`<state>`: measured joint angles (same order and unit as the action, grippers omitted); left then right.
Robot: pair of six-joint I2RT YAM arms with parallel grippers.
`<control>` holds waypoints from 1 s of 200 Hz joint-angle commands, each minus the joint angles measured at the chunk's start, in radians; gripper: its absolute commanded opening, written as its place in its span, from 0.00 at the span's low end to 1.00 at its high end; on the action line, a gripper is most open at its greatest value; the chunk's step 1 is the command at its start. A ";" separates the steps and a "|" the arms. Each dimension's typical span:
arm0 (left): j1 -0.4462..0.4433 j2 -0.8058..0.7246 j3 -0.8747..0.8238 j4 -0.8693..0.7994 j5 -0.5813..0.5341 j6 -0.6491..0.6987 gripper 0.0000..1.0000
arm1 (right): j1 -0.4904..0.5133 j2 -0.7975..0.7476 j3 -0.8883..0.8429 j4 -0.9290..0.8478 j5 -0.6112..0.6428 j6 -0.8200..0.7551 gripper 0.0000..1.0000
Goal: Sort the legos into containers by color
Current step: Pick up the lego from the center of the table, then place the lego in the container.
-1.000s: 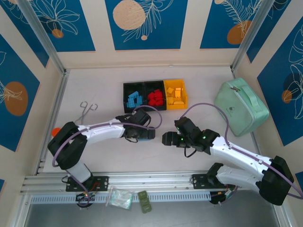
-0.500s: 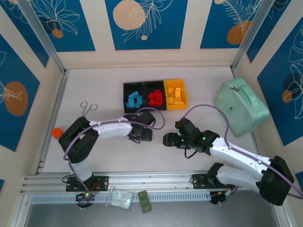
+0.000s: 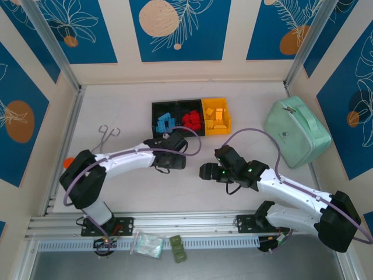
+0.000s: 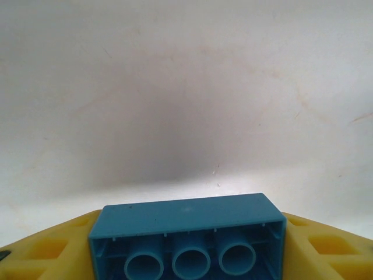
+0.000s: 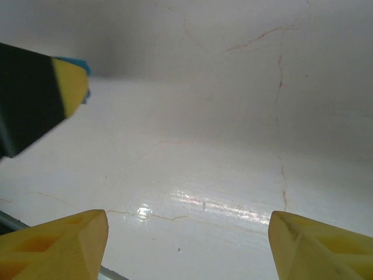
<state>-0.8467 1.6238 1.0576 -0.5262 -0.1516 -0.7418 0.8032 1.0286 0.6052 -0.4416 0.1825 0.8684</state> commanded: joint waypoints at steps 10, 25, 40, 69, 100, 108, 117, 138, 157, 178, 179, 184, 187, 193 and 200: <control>0.052 -0.049 0.050 -0.069 -0.028 0.058 0.60 | -0.002 0.042 0.028 0.049 -0.030 -0.024 0.73; 0.078 -0.055 0.072 -0.085 -0.029 0.078 0.59 | -0.003 0.064 0.047 0.062 -0.034 -0.033 0.73; 0.105 -0.059 0.094 -0.095 -0.031 0.100 0.59 | -0.003 0.084 0.065 0.072 -0.036 -0.044 0.72; 0.175 -0.034 0.164 -0.109 -0.010 0.151 0.59 | -0.002 0.112 0.093 0.086 -0.043 -0.058 0.72; 0.234 0.051 0.299 -0.156 0.029 0.209 0.60 | -0.002 0.135 0.118 0.084 -0.046 -0.066 0.72; 0.243 0.076 0.335 -0.164 0.021 0.227 0.60 | -0.001 0.136 0.126 0.081 -0.045 -0.066 0.72; 0.258 0.107 0.377 -0.177 0.019 0.241 0.60 | -0.001 0.136 0.129 0.081 -0.043 -0.068 0.72; 0.291 0.191 0.471 -0.196 0.018 0.259 0.60 | 0.000 0.133 0.134 0.076 -0.040 -0.065 0.72; 0.311 0.253 0.540 -0.190 -0.006 0.263 0.60 | 0.005 0.128 0.135 0.065 -0.034 -0.062 0.72; 0.332 0.334 0.632 -0.205 -0.019 0.267 0.60 | 0.007 0.122 0.130 0.055 -0.028 -0.058 0.72; 0.332 0.338 0.634 -0.205 -0.020 0.267 0.59 | 0.007 0.121 0.130 0.055 -0.028 -0.057 0.72; 0.336 0.360 0.660 -0.210 -0.026 0.270 0.60 | 0.006 0.120 0.130 0.053 -0.027 -0.056 0.72; 0.338 0.373 0.672 -0.215 -0.029 0.271 0.60 | 0.006 0.120 0.128 0.052 -0.027 -0.055 0.72; 0.344 0.397 0.700 -0.224 -0.032 0.272 0.59 | 0.005 0.118 0.127 0.050 -0.026 -0.054 0.72; 0.348 0.425 0.731 -0.230 -0.031 0.276 0.60 | 0.007 0.117 0.125 0.048 -0.025 -0.053 0.72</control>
<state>-0.5213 1.9728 1.6848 -0.7021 -0.1555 -0.4950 0.8043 1.1614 0.7162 -0.3630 0.1532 0.8192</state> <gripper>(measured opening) 0.616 0.717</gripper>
